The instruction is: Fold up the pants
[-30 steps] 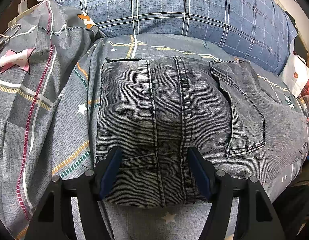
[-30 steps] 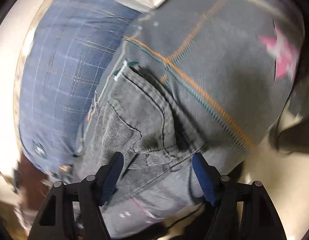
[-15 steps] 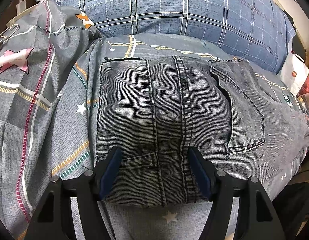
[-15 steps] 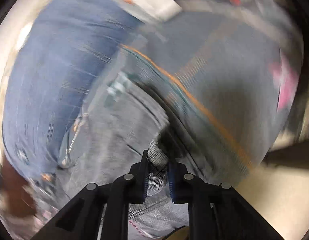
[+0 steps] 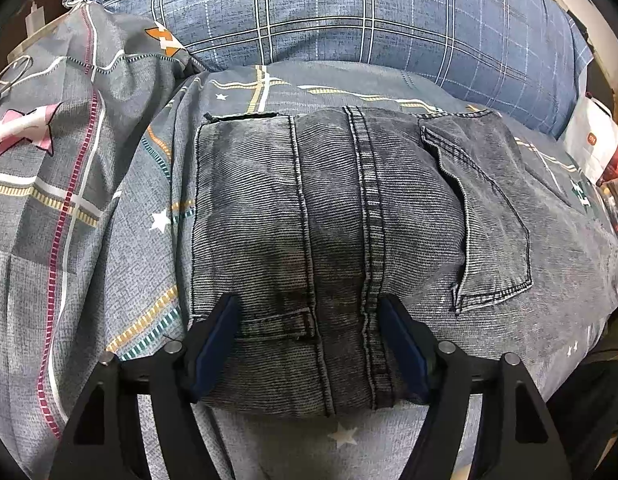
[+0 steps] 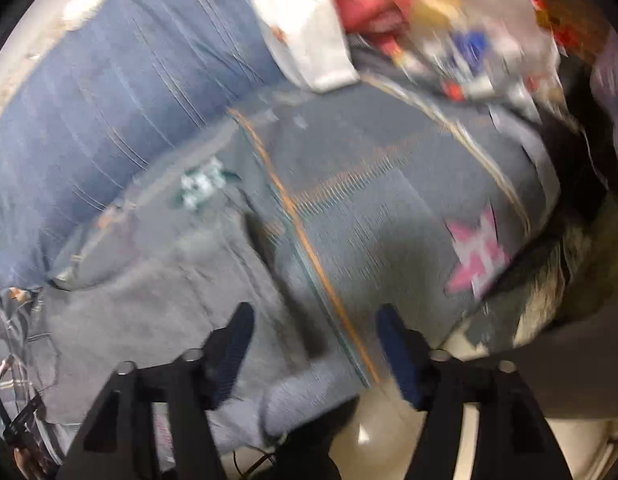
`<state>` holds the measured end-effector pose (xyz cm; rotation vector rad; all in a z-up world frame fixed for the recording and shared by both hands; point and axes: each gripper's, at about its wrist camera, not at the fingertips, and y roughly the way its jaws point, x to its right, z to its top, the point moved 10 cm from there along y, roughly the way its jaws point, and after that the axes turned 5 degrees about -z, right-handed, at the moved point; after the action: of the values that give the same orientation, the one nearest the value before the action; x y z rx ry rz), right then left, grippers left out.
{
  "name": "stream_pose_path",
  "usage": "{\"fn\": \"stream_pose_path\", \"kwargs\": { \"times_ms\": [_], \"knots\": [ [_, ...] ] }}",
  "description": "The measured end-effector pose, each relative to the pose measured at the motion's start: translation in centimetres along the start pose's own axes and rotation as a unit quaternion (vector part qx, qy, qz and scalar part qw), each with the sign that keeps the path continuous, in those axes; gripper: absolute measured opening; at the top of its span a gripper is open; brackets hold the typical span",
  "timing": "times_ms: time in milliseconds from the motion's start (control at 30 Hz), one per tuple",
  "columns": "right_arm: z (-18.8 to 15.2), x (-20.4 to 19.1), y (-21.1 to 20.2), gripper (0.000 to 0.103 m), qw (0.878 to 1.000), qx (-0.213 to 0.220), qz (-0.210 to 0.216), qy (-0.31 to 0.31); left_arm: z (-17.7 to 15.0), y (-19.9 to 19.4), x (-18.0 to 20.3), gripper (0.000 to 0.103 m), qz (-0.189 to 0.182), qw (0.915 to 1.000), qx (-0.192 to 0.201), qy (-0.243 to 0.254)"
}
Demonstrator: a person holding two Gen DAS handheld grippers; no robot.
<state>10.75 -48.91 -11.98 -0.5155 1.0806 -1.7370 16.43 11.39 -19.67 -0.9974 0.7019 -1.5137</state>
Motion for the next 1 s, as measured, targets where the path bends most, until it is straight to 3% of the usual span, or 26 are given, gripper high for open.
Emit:
{"fn": "stream_pose_path", "kwargs": {
  "times_ms": [67, 133, 200, 267, 300, 333, 433, 500, 533, 567, 633, 667, 700, 800, 867, 933, 1000],
  "knots": [
    [1.5, -1.9, 0.0, 0.072, 1.0, 0.002, 0.03, -0.004, 0.0, 0.1, 0.1, 0.077, 0.005, 1.0, 0.002, 0.004],
    [2.6, -3.1, 1.8, 0.072, 0.999, -0.011, 0.032, -0.013, 0.0, 0.1, 0.1, 0.077, 0.009, 0.9999, 0.005, 0.007],
    [3.7, -3.7, 5.0, 0.072, 0.999, -0.037, 0.016, -0.021, 0.0, 0.0, 0.0, 0.077, 0.009, 0.9999, 0.006, 0.008],
    [3.5, -4.2, 8.6, 0.072, 0.995, -0.095, 0.028, -0.007, 0.0, 0.0, 0.0, 0.077, 0.008, 0.9999, 0.006, 0.007],
    [3.1, -4.9, 9.7, 0.062, 0.992, -0.118, 0.05, 0.002, 0.0, 0.1, 0.0, 0.078, 0.008, 0.9999, 0.006, 0.008],
    [2.8, -5.9, 10.0, 0.023, 0.99, -0.125, 0.058, -0.015, 0.0, 0.1, 0.0, 0.078, 0.009, 0.9999, 0.006, 0.009],
    [4.8, -7.7, 6.6, 0.008, 0.995, -0.037, 0.022, -0.088, -0.1, 0.1, 0.1, 0.079, 0.011, 0.9998, 0.006, 0.014],
    [6.6, -7.7, 3.8, 0.008, 0.995, 0.031, 0.007, -0.094, -0.1, 0.0, 0.1, 0.079, 0.013, 0.9998, 0.003, 0.013],
    [7.0, -7.3, 3.6, 0.008, 0.993, 0.054, -0.02, -0.106, 0.0, -0.1, 0.1, 0.079, 0.013, 0.9999, 0.001, 0.006],
    [6.9, -6.7, 5.0, 0.008, 0.991, 0.047, -0.045, -0.117, 0.3, -0.1, 0.1, 0.079, 0.012, 0.9999, 0.0, 0.0],
    [4.0, -5.2, 10.2, 0.015, 0.987, -0.037, -0.076, -0.135, 0.9, -0.8, 0.1, 0.079, 0.007, 0.9994, 0.01, -0.031],
    [3.1, -4.7, 11.1, 0.017, 0.986, -0.049, -0.077, -0.142, 1.3, -1.1, 0.1, 0.079, -0.001, 0.999, 0.02, -0.041],
    [3.8, -4.9, 10.0, 0.02, 0.987, -0.005, -0.072, -0.143, 1.6, -1.4, 0.6, 0.079, -0.01, 0.9986, 0.029, -0.044],
    [4.9, -4.5, 7.1, 0.05, 0.993, 0.025, -0.059, -0.104, 1.7, -0.7, 1.3, 0.079, -0.001, 0.9994, 0.026, -0.025],
    [5.6, -5.2, 3.7, 0.054, 0.991, 0.066, -0.062, -0.103, 1.3, 0.7, 1.2, 0.085, 0.012, 0.9999, 0.011, -0.006],
    [4.8, -8.4, 1.3, 0.064, 0.991, 0.076, 0.001, -0.113, 1.2, 1.4, 0.7, 0.094, 0.03, 0.9994, 0.017, -0.002],
    [3.0, -11.5, 1.1, 0.073, 0.987, 0.053, 0.071, -0.137, 1.1, 1.5, 0.4, 0.095, 0.029, 0.9994, 0.016, -0.009]
  ]
}}
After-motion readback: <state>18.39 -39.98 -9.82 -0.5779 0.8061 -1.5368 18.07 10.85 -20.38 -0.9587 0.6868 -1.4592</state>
